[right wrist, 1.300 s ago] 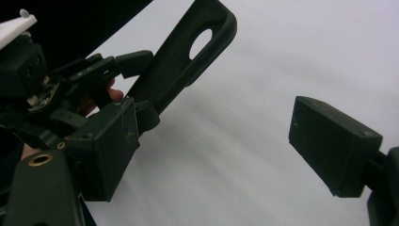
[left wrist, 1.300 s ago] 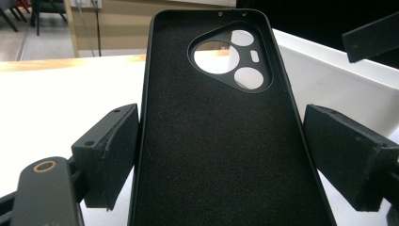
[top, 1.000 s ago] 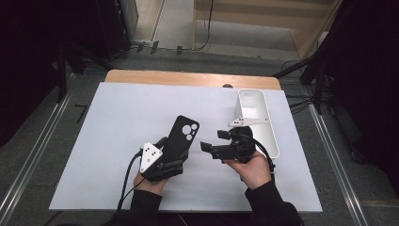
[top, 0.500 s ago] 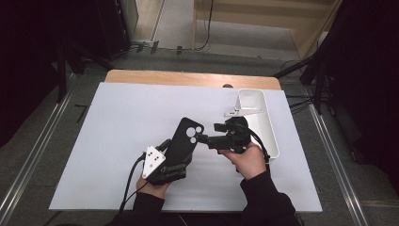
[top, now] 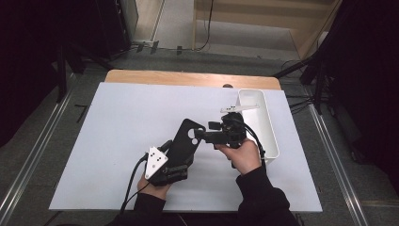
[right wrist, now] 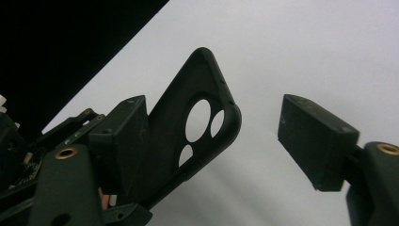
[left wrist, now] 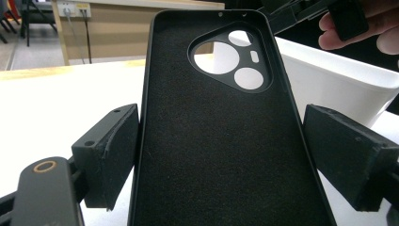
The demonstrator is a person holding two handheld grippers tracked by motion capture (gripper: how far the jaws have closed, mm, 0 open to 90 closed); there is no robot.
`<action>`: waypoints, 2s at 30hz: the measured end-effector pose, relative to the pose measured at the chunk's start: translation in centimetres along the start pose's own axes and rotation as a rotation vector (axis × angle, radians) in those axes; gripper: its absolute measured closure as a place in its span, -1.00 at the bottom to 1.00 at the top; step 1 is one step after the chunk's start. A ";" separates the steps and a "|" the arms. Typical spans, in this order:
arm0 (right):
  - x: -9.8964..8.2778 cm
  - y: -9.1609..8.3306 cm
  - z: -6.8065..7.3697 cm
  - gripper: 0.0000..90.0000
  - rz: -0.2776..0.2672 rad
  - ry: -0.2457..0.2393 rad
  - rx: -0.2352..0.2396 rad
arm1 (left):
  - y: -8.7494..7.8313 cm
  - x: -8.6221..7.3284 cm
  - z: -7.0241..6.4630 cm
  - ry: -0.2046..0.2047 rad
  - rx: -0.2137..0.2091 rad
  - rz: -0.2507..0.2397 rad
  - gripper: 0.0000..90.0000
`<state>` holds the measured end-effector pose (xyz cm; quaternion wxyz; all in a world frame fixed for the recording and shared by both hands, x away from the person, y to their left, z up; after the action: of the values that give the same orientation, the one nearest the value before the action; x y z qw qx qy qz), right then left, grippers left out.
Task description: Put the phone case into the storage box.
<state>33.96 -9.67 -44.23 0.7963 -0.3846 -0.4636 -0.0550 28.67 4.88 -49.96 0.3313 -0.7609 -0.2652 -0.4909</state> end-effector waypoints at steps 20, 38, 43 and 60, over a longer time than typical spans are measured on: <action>-0.2 1.5 -0.5 0.45 0.071 0.215 0.149 | -0.2 0.1 -0.5 0.000 -0.023 -0.016 -0.70; 0.1 0.9 -0.3 0.65 0.076 0.247 0.172 | 0.0 -0.1 -0.6 0.016 -0.020 -0.011 -0.70; 0.1 0.9 -0.2 0.65 0.076 0.254 0.175 | 0.0 -0.1 -0.6 0.001 -0.034 0.006 -0.71; 0.4 0.3 -0.1 0.66 0.090 0.223 0.150 | 0.4 0.1 -1.2 0.001 -0.060 0.098 -0.75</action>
<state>34.37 -9.46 -44.14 0.8711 -0.3359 -0.3572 -0.0268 28.30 3.76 -49.65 0.3322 -0.7824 -0.2127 -0.4820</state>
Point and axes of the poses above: each handheld gripper's, and its own axes: y roughly forward along the jaws, x roughly out of its top, z roughly to its left, the point moved 7 cm from there along y, roughly forward along the jaws, and after that the axes turned 12 degrees about -y, right-handed, at the moved point
